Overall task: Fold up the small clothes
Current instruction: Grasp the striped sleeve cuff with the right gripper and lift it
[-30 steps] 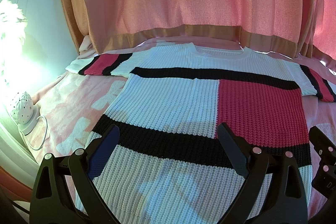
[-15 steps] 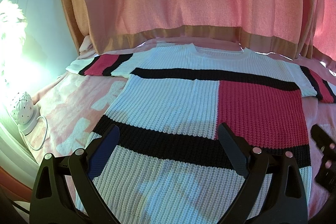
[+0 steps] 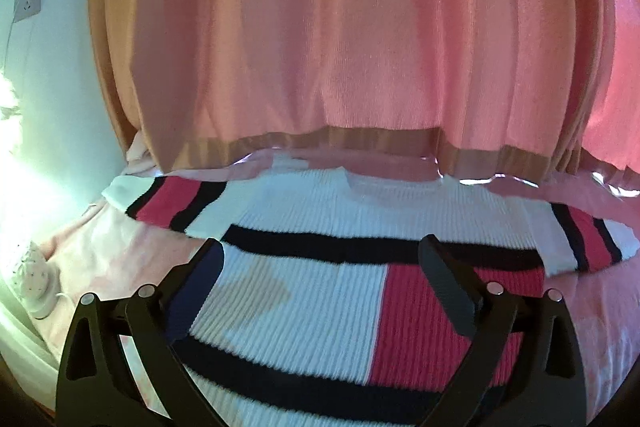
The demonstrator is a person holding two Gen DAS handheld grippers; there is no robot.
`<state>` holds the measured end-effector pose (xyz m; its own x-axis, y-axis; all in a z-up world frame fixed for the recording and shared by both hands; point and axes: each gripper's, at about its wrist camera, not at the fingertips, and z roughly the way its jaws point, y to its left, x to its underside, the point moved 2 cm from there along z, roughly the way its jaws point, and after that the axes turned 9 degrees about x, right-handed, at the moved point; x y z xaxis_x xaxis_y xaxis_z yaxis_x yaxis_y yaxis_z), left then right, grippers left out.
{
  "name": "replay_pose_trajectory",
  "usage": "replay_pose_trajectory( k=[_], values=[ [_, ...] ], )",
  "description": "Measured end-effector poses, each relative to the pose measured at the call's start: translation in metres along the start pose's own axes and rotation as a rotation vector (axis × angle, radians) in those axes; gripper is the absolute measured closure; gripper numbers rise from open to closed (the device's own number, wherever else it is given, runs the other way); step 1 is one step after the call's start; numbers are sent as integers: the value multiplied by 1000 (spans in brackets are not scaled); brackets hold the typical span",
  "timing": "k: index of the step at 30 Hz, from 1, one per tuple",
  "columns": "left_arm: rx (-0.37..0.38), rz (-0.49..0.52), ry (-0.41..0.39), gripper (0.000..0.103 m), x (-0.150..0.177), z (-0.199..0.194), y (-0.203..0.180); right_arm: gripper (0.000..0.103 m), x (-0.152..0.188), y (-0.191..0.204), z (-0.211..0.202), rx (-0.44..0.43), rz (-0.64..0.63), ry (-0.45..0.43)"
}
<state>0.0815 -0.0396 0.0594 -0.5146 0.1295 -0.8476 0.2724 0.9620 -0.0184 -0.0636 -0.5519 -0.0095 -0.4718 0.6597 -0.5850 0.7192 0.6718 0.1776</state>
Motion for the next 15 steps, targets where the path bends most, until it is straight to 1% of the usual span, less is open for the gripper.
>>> replay_pose_trajectory(
  k=[1,2,3,4,6,8,9,11,12,13,14,15],
  values=[
    [-9,-15,-5,7,4,7,-1,16,-3,-23,21,-14,63,39],
    [-24,-27,13,7,7,13,-1,20,-2,-39,38,-20,113,71],
    [-16,-34,38,7,9,19,-1,29,0,-48,48,-22,147,95],
    [9,-35,64,7,10,25,-3,33,0,-61,64,-31,189,128],
    [0,-43,68,7,10,32,-5,36,4,-81,84,-47,271,164],
    [5,-55,77,7,8,38,-6,37,4,-97,99,-76,349,164],
    [12,-67,85,7,8,42,-7,42,4,-100,103,-88,368,157],
    [17,-79,96,7,9,45,-7,46,-1,-104,108,-108,392,120],
    [20,-83,106,7,9,47,-8,57,-3,-103,111,-107,393,108],
    [27,-91,116,7,9,50,-9,79,-6,-98,116,-106,394,115],
    [31,-92,120,7,10,52,-9,94,-7,-99,120,-122,395,120],
    [28,-89,119,7,10,52,-9,95,-8,-99,123,-138,400,128]
  ],
)
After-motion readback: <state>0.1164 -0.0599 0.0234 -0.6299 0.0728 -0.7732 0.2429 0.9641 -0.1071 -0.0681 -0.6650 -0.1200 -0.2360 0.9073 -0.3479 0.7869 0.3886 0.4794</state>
